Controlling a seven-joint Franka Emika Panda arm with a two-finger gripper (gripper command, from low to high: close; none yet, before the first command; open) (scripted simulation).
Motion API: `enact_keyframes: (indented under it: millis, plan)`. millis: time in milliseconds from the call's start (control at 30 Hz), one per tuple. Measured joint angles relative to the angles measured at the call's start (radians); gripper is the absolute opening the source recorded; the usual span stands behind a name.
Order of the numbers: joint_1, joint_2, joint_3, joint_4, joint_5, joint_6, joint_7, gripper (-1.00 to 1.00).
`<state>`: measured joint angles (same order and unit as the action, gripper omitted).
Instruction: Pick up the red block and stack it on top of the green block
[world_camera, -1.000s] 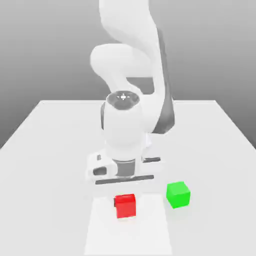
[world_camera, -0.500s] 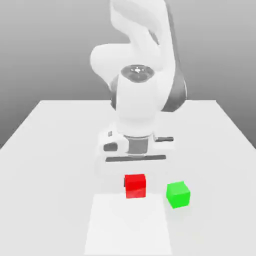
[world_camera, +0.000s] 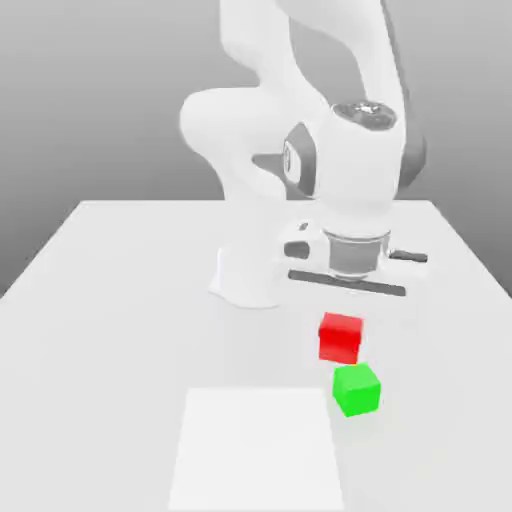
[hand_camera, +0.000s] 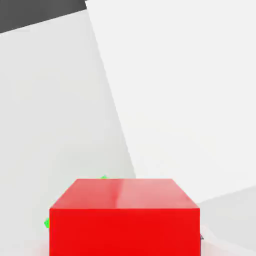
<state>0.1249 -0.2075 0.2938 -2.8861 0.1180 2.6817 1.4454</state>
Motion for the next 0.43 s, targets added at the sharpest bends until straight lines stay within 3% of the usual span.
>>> enact_keyframes:
  millis: [133, 300, 333, 433]
  plan:
    - [0.009, 0.040, 0.030, -0.004, 0.001, 0.048, 0.088, -1.00]
    - [-0.026, 0.207, 0.030, 0.001, -0.139, 0.205, 0.192, -1.00]
    - [-0.027, 0.237, 0.022, 0.002, -0.172, 0.232, 0.215, 1.00]
    - [-0.028, 0.237, 0.022, 0.002, -0.172, 0.232, 0.215, 1.00]
